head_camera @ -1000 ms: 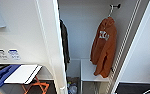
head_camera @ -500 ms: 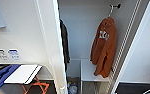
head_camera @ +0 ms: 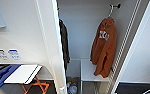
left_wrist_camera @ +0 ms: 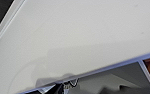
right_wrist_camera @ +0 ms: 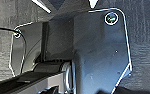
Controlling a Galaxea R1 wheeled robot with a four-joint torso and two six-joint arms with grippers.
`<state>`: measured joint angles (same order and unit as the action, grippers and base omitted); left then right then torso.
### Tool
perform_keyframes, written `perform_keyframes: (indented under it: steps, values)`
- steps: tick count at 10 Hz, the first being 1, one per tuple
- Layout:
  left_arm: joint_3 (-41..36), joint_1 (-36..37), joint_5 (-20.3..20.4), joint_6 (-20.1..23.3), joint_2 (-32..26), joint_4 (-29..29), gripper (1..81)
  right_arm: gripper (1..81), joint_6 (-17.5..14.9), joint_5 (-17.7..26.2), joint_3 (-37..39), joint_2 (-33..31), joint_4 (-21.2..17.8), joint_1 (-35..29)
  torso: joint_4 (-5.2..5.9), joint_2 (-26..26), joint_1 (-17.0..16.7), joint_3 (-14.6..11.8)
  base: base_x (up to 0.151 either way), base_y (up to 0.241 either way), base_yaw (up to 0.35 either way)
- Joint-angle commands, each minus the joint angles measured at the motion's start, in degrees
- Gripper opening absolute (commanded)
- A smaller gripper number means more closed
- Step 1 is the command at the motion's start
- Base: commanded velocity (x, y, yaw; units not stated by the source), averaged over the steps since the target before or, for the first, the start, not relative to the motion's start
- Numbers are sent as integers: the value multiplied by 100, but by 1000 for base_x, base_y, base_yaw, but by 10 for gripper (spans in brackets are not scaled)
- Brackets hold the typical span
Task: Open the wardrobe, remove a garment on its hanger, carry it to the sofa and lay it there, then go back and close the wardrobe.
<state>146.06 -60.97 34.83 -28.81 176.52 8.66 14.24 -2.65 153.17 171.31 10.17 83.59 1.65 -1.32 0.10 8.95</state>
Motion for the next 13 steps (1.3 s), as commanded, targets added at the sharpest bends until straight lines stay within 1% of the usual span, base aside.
perform_keyframes:
  steps: [1, 5, 6, 8, 9, 10, 12, 13]
  values:
    - [440, 722, 472, 15, 147, 371, 811, 811, -18, 457, -175, -33, 56, -233, 0, 0, 0, 0, 0, 0, 0]
    - [635, 537, 490, 15, -64, 1261, 811, 811, -9, 484, -193, -16, 47, -285, 0, 0, 0, 0, 0, 0, 0]
    - [635, 502, 604, 7, -99, 1393, 811, 811, 0, 493, -193, -7, 38, -294, 0, 0, 0, 2, 0, 0, 0]
    - [635, 370, 622, 33, -186, 1543, 811, 811, -9, 484, -166, -16, 12, -285, 0, 0, 0, 2, 0, 0, 0]
    - [626, 265, 604, 147, -196, 1385, 811, 811, -9, 484, -184, -7, 3, -312, 0, 0, 0, 2, 0, 0, 0]
    - [609, 81, 465, 252, -205, 583, 811, 811, -9, 484, -201, 36, 3, -346, 0, 0, 0, 2, 0, 0, 0]
    - [617, -218, -90, 261, -222, -953, 811, 811, -9, 484, -201, 89, 20, -364, 0, 0, 0, 2, 0, 0, 0]
    - [600, -367, -205, 270, -240, -1410, 811, 811, -9, 484, -201, 98, 20, -364, 0, 0, 0, 2, 0, 0, 0]
